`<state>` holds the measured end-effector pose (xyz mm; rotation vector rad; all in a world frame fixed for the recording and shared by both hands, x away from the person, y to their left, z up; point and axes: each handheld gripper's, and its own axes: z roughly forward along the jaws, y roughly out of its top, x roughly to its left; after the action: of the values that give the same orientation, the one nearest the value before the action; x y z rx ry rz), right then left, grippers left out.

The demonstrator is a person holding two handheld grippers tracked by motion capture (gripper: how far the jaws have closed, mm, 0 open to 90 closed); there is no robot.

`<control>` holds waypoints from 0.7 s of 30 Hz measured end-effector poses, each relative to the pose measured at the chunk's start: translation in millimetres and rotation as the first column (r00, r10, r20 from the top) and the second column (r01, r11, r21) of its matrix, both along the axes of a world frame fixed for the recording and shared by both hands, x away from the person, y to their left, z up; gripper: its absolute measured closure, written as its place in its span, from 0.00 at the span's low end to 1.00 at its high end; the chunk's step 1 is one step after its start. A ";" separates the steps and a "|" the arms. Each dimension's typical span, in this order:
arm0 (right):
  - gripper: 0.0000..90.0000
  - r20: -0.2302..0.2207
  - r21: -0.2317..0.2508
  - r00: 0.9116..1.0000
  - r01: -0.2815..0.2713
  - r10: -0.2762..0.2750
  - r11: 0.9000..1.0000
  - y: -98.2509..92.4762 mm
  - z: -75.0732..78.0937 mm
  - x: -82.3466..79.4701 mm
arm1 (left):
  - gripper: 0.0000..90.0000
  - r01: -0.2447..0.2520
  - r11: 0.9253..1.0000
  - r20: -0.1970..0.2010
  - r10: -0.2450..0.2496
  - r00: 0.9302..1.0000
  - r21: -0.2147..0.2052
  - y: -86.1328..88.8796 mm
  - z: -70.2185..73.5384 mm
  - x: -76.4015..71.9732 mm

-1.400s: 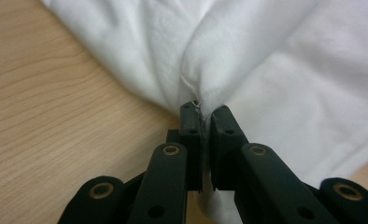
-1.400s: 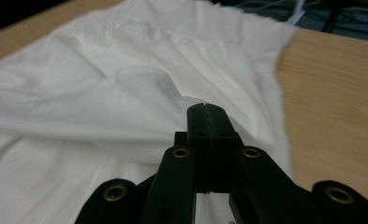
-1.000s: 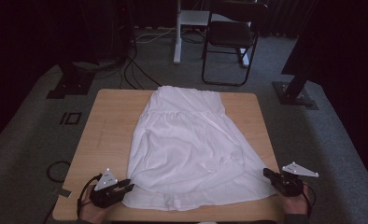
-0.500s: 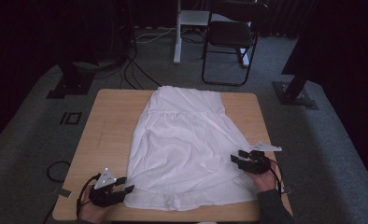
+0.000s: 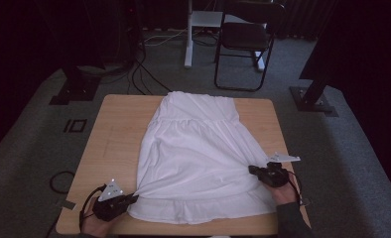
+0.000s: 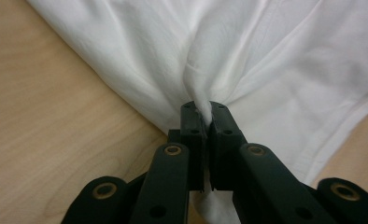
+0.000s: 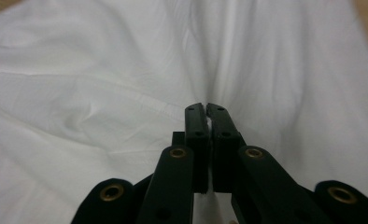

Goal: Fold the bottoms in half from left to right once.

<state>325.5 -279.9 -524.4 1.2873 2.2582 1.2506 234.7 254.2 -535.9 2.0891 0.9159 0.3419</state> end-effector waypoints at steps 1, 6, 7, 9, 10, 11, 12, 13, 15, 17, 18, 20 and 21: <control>0.98 0.023 0.011 1.000 0.004 -0.004 1.000 -3.5 5.8 -6.4 | 0.96 0.014 1.000 0.010 -0.014 1.000 -0.024 0.9 5.4 -3.6; 0.95 0.147 0.088 0.989 0.010 -0.023 0.996 -28.2 33.7 -37.9 | 0.96 0.051 0.998 0.052 -0.050 0.997 -0.031 1.1 22.1 -16.5; 0.94 0.154 0.107 0.988 0.009 -0.026 0.994 -35.0 37.2 -44.3 | 0.96 0.055 0.998 0.056 -0.053 0.997 -0.031 1.0 23.5 -17.8; 0.98 0.167 0.102 0.985 0.026 -0.043 0.994 -48.8 39.6 -56.7 | 0.95 0.080 0.996 0.053 -0.078 0.996 -0.039 -0.8 23.2 -18.5; 0.99 0.167 0.084 0.985 0.033 -0.046 0.996 -56.5 38.3 -63.9 | 0.95 0.090 0.995 0.053 -0.087 0.995 -0.039 -2.3 22.6 -18.7; 0.99 0.163 0.072 0.985 0.039 -0.050 0.997 -61.0 36.4 -67.9 | 0.93 0.107 0.994 0.049 -0.105 0.993 -0.035 -4.2 21.8 -18.7; 0.99 0.151 0.057 0.987 0.045 -0.053 0.997 -66.4 32.7 -73.0 | 0.90 0.122 0.992 0.042 -0.121 0.992 -0.036 -5.8 21.1 -18.8; 0.99 0.139 0.038 0.988 0.058 -0.063 0.998 -71.5 27.7 -77.9 | 0.87 0.130 0.990 0.041 -0.128 0.991 -0.046 -7.3 20.4 -19.3; 0.99 0.091 0.012 0.992 0.084 -0.085 0.996 -81.4 13.7 -85.1 | 0.80 0.139 0.989 0.039 -0.137 0.990 -0.050 -8.3 20.0 -19.4; 0.98 0.037 0.023 0.994 0.101 -0.102 0.995 -89.6 -2.0 -88.9 | 0.71 0.131 0.990 0.039 -0.129 0.991 -0.051 -7.0 20.4 -18.6; 0.96 0.014 0.025 0.995 0.103 -0.103 0.994 -91.7 -8.6 -89.8 | 0.69 0.122 0.991 0.042 -0.120 0.992 -0.058 -6.0 20.8 -18.0; 0.81 -0.018 0.041 0.994 0.113 -0.112 0.993 -93.6 -17.5 -87.6 | 0.64 0.104 0.992 0.046 -0.101 0.994 -0.070 -3.5 21.8 -14.7; 0.74 -0.020 0.049 0.993 0.118 -0.117 0.992 -94.0 -18.6 -85.5 | 0.62 0.095 0.993 0.045 -0.093 0.995 -0.066 -2.5 22.4 -12.1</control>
<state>240.0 -373.9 -543.1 1.4320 2.1403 1.2665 222.6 251.7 -513.5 2.0472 0.7910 0.3000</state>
